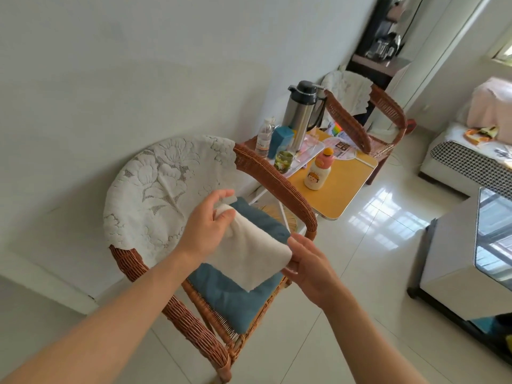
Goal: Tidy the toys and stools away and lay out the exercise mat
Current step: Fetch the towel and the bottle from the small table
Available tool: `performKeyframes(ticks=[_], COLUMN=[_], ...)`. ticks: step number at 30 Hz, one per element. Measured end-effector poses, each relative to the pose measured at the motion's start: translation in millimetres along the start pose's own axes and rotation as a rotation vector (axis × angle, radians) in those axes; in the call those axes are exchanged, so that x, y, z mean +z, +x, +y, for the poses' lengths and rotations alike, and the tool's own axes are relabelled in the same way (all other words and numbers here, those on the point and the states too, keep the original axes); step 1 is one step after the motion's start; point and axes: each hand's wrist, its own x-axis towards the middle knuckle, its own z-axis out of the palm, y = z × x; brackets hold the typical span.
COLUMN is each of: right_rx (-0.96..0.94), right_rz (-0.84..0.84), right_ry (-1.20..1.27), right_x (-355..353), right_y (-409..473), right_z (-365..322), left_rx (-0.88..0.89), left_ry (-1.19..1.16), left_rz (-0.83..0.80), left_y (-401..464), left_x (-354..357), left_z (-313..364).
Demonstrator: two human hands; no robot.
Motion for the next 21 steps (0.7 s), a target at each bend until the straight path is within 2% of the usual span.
performKeyframes(ticks=[2, 4, 6, 8, 10, 11, 15, 17, 18, 21], right_rx=[-0.035, -0.100, -0.196, -0.290, -0.368, -0.400, -0.418, -0.435, -0.452, -0.471], right_rz=[0.006, -0.002, 0.018, 0.076, 0.134, 0.144, 0.065, 0.078, 0.098, 0.122], right_ry=[0.001, -0.060, -0.213, -0.452, -0.697, -0.790, -0.839, -0.829, -0.821, -0.657], right_x=[-1, 0, 3, 7, 11, 13, 14, 17, 19, 26], right_y=[-4, -7, -9, -9, -10, -11, -19, -23, -24, -24], right_z=[-10, -18, -24, -29, -35, -40, -65, -77, -82, -92], left_rx=[-0.033, -0.058, -0.078, -0.059, -0.020, 0.001, -0.031, -0.046, -0.080, -0.264], left_ry=[-0.008, 0.026, 0.168, 0.384, 0.517, 0.513, 0.454, 0.327, 0.183, -0.474], left_rz=[-0.006, -0.109, -0.286, -0.392, -0.368, -0.336, -0.320, -0.311, -0.299, -0.405], left_y=[3, 4, 3, 1, 2, 3, 10, 13, 13, 15], left_x=[0, -3, -6, -5, -4, -5, -21, -33, -37, -47], left_z=[1, 2, 1, 0, -3, -3, 8, 14, 18, 20])
